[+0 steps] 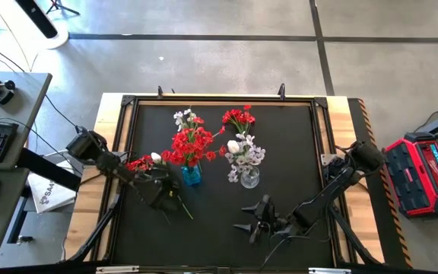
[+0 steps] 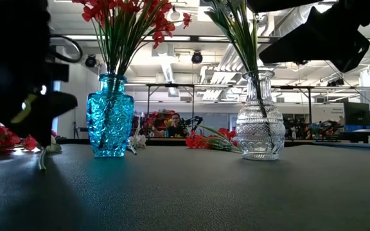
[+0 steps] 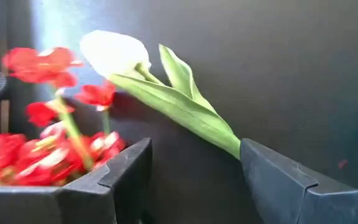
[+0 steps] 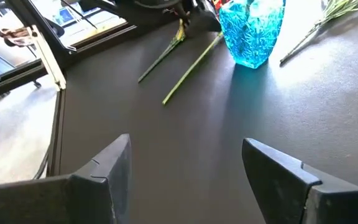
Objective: Sort flowers into vase by color
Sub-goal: Put the white flower into the transparent vase
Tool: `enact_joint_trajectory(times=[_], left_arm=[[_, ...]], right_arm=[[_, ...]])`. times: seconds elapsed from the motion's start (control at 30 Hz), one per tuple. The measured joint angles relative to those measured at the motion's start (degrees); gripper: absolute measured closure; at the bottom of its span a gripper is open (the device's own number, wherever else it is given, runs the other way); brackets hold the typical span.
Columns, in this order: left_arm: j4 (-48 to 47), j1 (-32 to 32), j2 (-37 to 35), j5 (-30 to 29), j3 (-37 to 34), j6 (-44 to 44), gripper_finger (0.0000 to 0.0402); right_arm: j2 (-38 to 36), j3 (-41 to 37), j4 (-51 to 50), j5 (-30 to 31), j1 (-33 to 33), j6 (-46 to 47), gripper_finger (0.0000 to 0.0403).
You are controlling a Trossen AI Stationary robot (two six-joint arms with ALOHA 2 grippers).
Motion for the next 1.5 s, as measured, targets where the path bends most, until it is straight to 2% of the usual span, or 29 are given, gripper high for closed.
enact_joint_trajectory(times=[0.17, 0.43, 0.63, 0.83, 1.03, 1.17, 1.3, 1.4, 1.5], left_arm=[[6.04, 3.01, -0.01, -0.61, -2.46, 3.23, 0.017], [6.47, 3.07, -0.07, 0.58, -2.77, 5.12, 0.0189], [6.45, 1.41, -0.07, 2.65, -2.79, 5.12, 0.0244], [6.3, -1.4, -0.02, 4.05, -2.55, 5.14, 0.0311], [1.01, -3.87, 0.11, 7.22, 0.0, 5.04, 0.0369], [-4.34, -6.08, 0.11, 6.12, 1.26, 2.42, 0.0394], [-9.79, -9.21, -1.74, 3.7, 2.3, -1.44, 0.0398], [-10.75, -12.49, -5.35, -1.56, 3.29, -3.26, 0.0398], [-9.83, -16.48, -9.65, -9.25, 4.71, -2.3, 0.0398]], right_arm=[[0.0, 0.0, 1.03, 0.17, 0.0, -0.06, 0.0167], [0.0, 0.0, 1.86, 0.2, 0.0, -0.04, 0.0167], [0.0, 0.0, 3.55, -0.23, 0.4, -0.08, 0.0167], [-0.01, 0.0, 8.39, -1.32, 3.58, -2.66, 0.0167], [-0.03, 0.0, 11.11, 0.96, 5.74, -5.71, 0.0167], [-0.04, 0.0, 10.91, 0.16, 5.78, -5.79, 0.0167], [0.1, 0.0, 10.22, -0.08, 6.06, -6.05, 0.0167], [1.01, 0.02, 10.12, -0.02, 6.19, -7.15, 0.0167], [3.05, 0.02, 10.79, 0.34, 6.15, -7.03, 0.0167]])
